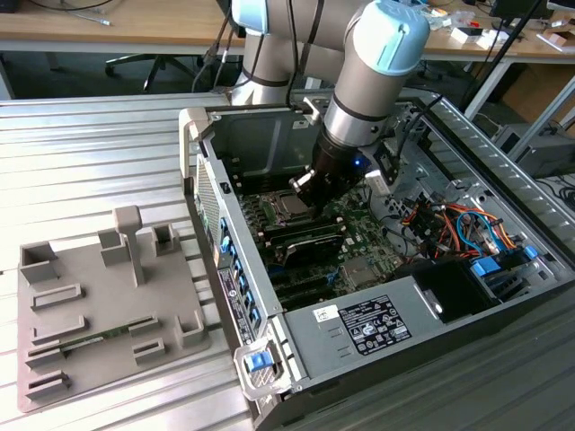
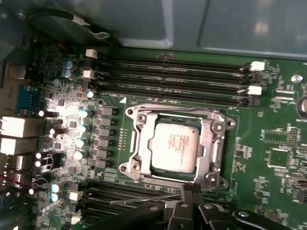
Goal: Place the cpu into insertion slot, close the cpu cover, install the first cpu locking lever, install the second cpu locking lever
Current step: 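Install the second cpu locking lever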
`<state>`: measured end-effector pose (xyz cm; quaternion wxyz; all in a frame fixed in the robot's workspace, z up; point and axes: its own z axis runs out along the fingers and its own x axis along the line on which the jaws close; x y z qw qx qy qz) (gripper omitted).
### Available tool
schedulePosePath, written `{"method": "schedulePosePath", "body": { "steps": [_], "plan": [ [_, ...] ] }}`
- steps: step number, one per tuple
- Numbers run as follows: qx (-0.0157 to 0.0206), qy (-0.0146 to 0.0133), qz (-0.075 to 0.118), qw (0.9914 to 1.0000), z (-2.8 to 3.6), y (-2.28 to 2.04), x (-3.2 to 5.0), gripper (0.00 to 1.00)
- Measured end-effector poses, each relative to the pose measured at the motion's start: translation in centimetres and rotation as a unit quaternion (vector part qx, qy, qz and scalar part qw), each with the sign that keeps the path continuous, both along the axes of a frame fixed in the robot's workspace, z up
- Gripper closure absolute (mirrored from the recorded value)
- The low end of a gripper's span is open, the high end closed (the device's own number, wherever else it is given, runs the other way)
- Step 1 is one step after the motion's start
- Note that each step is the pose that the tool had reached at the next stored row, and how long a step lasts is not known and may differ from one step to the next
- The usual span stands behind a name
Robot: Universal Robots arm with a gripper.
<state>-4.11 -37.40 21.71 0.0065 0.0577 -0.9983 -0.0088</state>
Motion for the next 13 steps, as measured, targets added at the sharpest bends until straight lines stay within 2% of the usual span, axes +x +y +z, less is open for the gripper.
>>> {"method": "schedulePosePath", "body": {
  "steps": [4,13],
  "plan": [
    [0.0000,0.0000,0.000,1.00000,-0.20,0.00,-1.16,0.89],
    [0.0000,0.0000,0.000,1.00000,-0.48,0.00,-2.61,0.89]
  ]
}}
